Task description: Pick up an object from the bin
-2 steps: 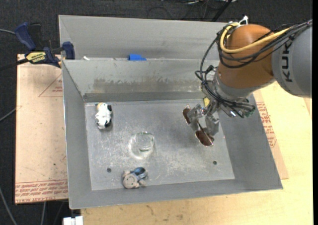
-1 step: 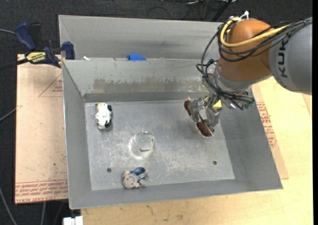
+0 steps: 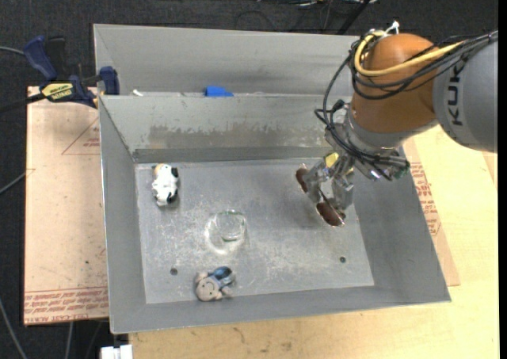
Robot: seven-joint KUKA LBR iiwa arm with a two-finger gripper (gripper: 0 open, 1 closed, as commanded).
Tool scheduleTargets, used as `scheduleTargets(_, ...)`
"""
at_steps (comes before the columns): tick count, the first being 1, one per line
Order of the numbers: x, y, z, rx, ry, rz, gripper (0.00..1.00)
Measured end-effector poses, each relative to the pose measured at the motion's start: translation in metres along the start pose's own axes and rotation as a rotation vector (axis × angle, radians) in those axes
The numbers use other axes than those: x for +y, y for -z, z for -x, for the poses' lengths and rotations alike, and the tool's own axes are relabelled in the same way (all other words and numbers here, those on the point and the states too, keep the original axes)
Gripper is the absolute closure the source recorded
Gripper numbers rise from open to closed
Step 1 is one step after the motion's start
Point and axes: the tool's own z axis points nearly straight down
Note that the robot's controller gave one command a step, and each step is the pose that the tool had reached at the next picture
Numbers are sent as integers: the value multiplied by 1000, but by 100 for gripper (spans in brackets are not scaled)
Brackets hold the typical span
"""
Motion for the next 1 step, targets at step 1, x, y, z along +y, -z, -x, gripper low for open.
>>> scheduleTargets(1,9,66,8,-10,0,-11,100)
